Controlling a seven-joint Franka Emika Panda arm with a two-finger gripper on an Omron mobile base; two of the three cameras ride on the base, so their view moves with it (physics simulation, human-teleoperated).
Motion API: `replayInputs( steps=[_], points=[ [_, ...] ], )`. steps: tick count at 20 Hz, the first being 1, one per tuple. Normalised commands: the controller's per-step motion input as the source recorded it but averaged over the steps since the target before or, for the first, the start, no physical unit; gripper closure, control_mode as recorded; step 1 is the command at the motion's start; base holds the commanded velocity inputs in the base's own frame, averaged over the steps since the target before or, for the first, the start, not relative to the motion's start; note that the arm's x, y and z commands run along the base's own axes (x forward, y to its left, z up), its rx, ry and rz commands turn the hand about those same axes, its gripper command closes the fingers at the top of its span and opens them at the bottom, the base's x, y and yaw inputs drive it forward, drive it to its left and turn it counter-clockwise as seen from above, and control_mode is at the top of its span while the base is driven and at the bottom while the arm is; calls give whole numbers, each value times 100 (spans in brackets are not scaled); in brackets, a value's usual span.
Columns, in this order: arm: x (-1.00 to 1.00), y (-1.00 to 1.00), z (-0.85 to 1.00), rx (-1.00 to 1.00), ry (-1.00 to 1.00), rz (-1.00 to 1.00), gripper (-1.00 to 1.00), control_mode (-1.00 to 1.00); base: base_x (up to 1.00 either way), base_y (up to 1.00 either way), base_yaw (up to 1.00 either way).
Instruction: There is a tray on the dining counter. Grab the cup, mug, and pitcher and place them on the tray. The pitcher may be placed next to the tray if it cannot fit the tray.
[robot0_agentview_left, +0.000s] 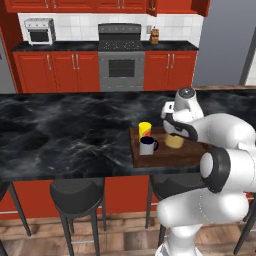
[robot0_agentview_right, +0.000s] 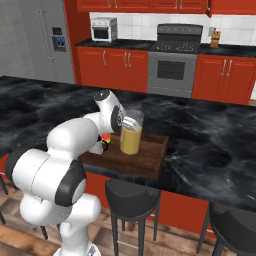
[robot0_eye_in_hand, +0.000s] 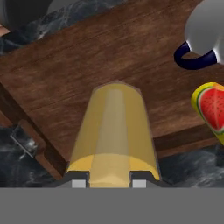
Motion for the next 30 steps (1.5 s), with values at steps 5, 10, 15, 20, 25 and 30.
replayInputs(
  steps=[5,10,15,20,25,30],
  points=[
    [4,0,-41,0,-7,0,-100,-100,0,0,0],
    [-36,-17,-28,0,-1,0,-100,-100,0,0,0],
    [-48,-16,-2,0,-3,0,-100,-100,0,0,0],
    [-21,0,19,0,-3,0,-100,-100,0,0,0],
    [-17,0,35,0,0,0,-100,-100,0,0,0],
    [-31,0,39,0,0,3,-100,-100,0,0,0]
  ],
)
